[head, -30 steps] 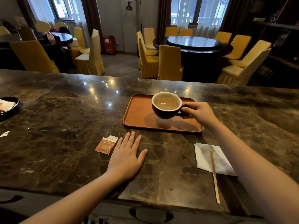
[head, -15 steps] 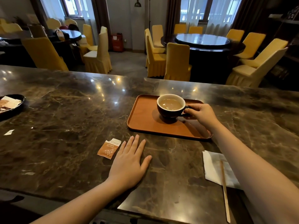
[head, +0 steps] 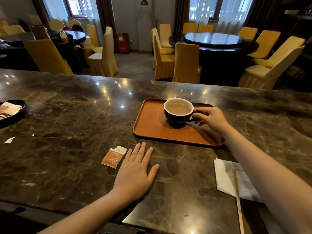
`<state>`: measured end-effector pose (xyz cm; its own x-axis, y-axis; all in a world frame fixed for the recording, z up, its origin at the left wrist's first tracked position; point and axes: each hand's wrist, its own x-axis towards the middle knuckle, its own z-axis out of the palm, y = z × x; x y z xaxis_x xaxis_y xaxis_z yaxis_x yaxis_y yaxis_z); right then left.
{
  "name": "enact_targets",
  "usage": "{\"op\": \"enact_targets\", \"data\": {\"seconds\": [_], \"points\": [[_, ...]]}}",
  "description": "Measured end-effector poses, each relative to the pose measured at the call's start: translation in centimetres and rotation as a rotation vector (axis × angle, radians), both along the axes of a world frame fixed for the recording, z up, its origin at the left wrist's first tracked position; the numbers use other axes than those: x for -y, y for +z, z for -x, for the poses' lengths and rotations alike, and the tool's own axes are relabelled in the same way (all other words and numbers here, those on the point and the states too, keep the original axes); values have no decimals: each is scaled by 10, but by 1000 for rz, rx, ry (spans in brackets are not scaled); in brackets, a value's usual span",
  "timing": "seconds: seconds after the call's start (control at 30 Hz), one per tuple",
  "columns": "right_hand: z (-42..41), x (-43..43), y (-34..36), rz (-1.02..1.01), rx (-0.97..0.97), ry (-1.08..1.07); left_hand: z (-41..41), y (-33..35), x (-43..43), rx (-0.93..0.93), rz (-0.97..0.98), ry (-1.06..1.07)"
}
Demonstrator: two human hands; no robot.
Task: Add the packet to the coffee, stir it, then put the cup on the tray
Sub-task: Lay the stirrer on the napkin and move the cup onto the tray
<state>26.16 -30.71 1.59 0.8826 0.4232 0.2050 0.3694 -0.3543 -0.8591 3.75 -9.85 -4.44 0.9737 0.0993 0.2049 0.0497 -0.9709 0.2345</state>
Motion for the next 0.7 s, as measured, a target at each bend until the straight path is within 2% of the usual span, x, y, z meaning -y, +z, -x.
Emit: {"op": "enact_targets", "data": {"seconds": [0.43,0.7], "points": [[-3,1,-1,37,19,12,-1,0,-1,-18,10,-2],[6,8,-5,52,-47,-80,0,2,0,-17,35,-8]]}}
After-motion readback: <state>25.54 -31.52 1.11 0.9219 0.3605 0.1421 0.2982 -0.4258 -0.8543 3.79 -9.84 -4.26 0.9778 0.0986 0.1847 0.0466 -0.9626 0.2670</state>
